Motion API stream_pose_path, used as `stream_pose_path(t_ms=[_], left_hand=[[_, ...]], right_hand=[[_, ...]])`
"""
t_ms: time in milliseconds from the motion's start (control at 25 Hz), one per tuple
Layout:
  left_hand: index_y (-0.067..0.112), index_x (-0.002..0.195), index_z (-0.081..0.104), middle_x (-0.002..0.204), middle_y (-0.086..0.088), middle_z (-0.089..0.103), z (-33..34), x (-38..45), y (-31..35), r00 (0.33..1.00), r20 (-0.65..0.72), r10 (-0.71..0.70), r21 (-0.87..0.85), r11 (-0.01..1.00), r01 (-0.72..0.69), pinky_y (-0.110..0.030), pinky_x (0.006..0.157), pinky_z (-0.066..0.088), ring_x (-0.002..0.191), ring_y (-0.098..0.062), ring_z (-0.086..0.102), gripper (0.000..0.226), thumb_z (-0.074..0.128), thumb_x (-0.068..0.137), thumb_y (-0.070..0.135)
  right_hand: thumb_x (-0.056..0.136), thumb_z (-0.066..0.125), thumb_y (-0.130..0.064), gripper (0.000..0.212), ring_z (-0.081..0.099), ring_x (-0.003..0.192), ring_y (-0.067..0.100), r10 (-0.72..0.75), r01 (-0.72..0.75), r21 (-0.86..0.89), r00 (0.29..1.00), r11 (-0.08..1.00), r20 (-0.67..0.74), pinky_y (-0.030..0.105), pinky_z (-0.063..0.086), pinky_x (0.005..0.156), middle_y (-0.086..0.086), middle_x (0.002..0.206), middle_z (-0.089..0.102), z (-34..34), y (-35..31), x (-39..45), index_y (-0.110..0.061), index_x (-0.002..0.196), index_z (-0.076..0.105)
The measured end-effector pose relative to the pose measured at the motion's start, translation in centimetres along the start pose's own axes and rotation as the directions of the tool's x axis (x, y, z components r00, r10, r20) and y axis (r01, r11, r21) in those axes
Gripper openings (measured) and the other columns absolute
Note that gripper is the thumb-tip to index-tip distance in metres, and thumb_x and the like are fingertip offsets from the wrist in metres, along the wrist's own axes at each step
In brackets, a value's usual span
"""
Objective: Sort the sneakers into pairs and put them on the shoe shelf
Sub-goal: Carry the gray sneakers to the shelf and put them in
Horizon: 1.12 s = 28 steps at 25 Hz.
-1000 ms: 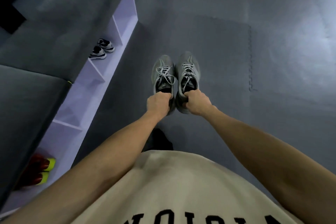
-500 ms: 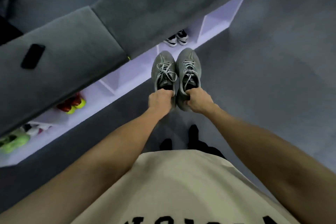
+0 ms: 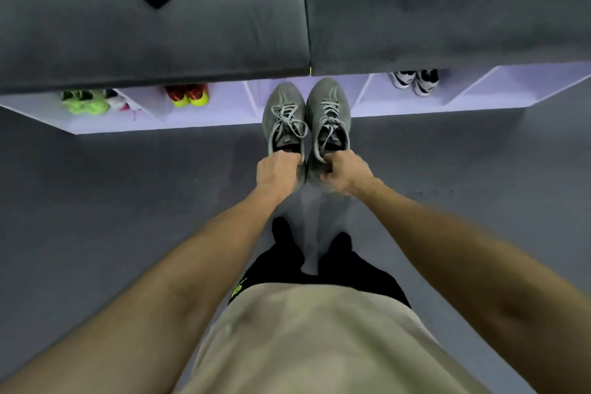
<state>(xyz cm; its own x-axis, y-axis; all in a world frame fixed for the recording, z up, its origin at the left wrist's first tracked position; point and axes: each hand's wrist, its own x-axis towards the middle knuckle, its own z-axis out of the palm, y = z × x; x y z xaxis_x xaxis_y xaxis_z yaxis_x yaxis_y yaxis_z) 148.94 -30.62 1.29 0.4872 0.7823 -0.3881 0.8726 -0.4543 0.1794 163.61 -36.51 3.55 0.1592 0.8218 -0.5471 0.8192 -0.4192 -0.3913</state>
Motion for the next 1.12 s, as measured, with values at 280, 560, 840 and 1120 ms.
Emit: stream_pose_path(t_ms=[280,560,840,1120], left_hand=[[0.025,0.097,0.064,0.096,-0.010,0.066,8.2,8.4,-3.9,0.997,0.039,-0.064,-0.024,0.998,0.064,-0.032,0.064,0.041,0.089,-0.035,0.065,0.021,0.058,0.083,0.009],[0.022,0.087,0.060,0.091,-0.009,0.065,19.1,21.6,-6.7,0.997,-0.012,-0.078,-0.047,0.996,0.078,-0.033,0.061,0.040,0.085,-0.035,0.064,0.011,0.059,0.083,0.012],[0.023,0.097,0.064,0.093,-0.010,0.065,28.7,36.9,-11.3,0.989,-0.112,-0.101,-0.019,0.995,0.100,-0.033,0.062,0.042,0.086,-0.034,0.064,0.020,0.054,0.087,0.009],[0.019,0.104,0.065,0.102,-0.013,0.068,32.7,50.3,-15.5,0.964,-0.257,-0.074,0.006,0.997,0.078,-0.037,0.072,0.049,0.093,-0.037,0.065,0.021,0.054,0.088,0.011]], right_hand=[[0.082,0.059,-0.028,0.019,0.060,0.089,0.039,-0.037,0.037,0.000,0.999,0.999,0.039,0.032,0.040,0.065,0.017,0.096,0.065,6.0,2.9,11.2,-0.013,0.092,0.065],[0.083,0.058,-0.028,0.025,0.061,0.090,0.039,-0.078,0.079,-0.058,0.997,0.995,0.022,0.040,0.051,0.075,0.015,0.101,0.065,12.6,8.7,26.3,-0.014,0.103,0.066],[0.086,0.057,-0.032,0.033,0.060,0.098,0.039,-0.101,0.098,-0.100,0.994,0.990,-0.029,0.045,0.051,0.086,0.016,0.110,0.063,18.5,12.9,43.6,-0.013,0.112,0.061],[0.081,0.060,-0.032,0.037,0.060,0.102,0.035,-0.140,0.122,-0.123,0.979,0.985,-0.147,0.036,0.050,0.086,0.015,0.113,0.063,19.7,14.0,57.9,-0.016,0.114,0.064]])
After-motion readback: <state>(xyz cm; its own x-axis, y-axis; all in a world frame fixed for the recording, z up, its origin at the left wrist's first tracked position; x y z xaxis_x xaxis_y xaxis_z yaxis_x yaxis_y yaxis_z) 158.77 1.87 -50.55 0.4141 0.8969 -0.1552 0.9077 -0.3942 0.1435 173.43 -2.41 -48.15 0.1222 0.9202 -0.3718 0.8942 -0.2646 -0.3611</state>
